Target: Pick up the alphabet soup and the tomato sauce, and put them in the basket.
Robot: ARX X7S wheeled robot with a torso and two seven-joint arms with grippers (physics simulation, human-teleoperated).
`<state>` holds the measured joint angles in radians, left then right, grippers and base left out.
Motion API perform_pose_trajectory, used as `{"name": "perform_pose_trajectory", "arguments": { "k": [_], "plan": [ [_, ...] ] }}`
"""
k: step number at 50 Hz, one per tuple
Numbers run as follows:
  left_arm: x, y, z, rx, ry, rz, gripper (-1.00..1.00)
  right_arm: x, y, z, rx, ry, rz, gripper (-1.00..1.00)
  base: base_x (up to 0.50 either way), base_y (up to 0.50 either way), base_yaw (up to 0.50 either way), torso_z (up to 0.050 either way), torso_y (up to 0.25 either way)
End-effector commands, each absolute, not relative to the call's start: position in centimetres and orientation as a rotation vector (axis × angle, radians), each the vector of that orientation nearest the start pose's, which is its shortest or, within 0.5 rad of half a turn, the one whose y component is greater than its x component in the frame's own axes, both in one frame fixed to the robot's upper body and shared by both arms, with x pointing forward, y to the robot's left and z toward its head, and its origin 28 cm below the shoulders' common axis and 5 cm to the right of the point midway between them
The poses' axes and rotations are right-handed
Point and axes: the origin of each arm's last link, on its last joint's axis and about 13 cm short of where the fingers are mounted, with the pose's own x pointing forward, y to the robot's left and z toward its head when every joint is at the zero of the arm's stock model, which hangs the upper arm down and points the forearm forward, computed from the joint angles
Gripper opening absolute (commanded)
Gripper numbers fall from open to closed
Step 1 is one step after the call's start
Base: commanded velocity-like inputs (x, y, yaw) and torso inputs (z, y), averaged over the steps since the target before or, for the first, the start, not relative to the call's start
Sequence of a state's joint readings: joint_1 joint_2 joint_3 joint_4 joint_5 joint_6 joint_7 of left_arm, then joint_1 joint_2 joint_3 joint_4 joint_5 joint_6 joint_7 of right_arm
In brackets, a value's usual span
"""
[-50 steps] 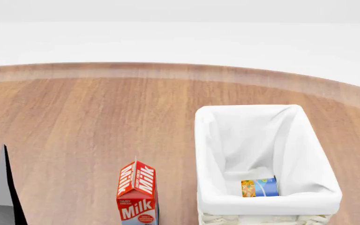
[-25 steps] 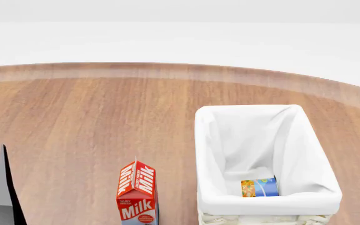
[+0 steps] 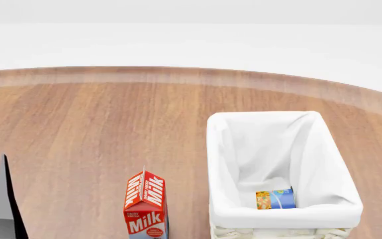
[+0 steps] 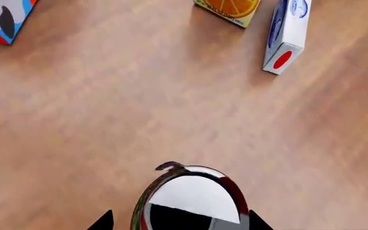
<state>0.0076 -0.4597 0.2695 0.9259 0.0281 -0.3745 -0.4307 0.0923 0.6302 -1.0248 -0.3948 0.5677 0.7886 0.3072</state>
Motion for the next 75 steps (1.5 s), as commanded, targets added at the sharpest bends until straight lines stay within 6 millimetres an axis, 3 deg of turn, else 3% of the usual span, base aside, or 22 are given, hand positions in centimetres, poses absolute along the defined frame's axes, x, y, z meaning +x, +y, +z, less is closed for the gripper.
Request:
{"name": "perform_pose_trajectory", "arguments": {
  "k": [1,7,8,18,23,24,27,34,38,40,50,62,75],
  "plan": [
    [16.0,21.5,16.3,0.279,-0.544,0.048,1.00,9.6,-8.5,-0.5,-0.431,0.837,0.750,1.00,0.00,0.00,0.00,0.000,0.000],
    [16.0,21.5,16.2,0.279,-0.542,0.048,1.00,9.7,-8.6,-0.5,-0.424,0.833,0.745,1.00,0.00,0.00,0.00,0.000,0.000],
    [16.0,21.4,16.3,0.280,-0.542,0.046,1.00,9.6,-8.6,-0.5,-0.427,0.825,0.747,-1.00,0.00,0.00,0.00,0.000,0.000],
    [16.1,21.3,16.4,0.281,-0.541,0.044,1.00,10.2,-8.7,0.5,-0.435,0.748,0.729,-1.00,0.00,0.00,0.00,0.000,0.000],
    [16.1,21.3,16.3,0.282,-0.539,0.042,1.00,11.4,-8.8,3.6,-0.401,0.636,0.701,-1.00,0.00,0.00,0.00,0.000,0.000],
    [16.1,21.3,16.3,0.283,-0.539,0.043,1.00,11.6,-8.9,5.2,-0.399,0.595,0.692,-1.00,0.00,0.00,0.00,0.000,0.000],
    [16.1,21.3,16.3,0.283,-0.540,0.044,1.00,12.0,-9.0,7.4,-0.386,0.530,0.678,-1.00,0.00,0.00,0.00,0.000,0.000],
    [16.1,21.3,16.3,0.282,-0.540,0.042,1.00,12.8,-9.4,10.1,-0.376,0.416,0.638,-1.00,0.00,0.00,0.00,0.000,0.000],
    [16.1,21.3,16.3,0.283,-0.540,0.044,1.00,13.3,-9.7,10.6,-0.370,0.386,0.616,-1.00,0.00,0.00,0.00,0.000,0.000],
    [16.1,21.3,16.3,0.283,-0.541,0.043,1.00,13.5,-9.9,12.3,-0.362,0.363,0.605,-1.00,0.00,0.00,0.00,0.000,0.000],
    [15.9,21.4,16.4,0.282,-0.544,0.045,1.00,14.8,-10.5,14.9,-0.345,0.260,0.547,-1.00,0.00,0.00,0.00,0.000,0.000],
    [16.1,21.3,16.5,0.283,-0.544,0.043,1.00,16.5,-11.6,19.7,-0.304,0.116,0.460,-1.00,0.00,0.00,0.00,0.000,0.000],
    [16.1,21.3,16.5,0.284,-0.544,0.043,1.00,18.8,-12.6,23.1,-0.247,0.040,0.384,-1.00,0.00,0.00,0.00,0.000,0.000]
  ]
}}
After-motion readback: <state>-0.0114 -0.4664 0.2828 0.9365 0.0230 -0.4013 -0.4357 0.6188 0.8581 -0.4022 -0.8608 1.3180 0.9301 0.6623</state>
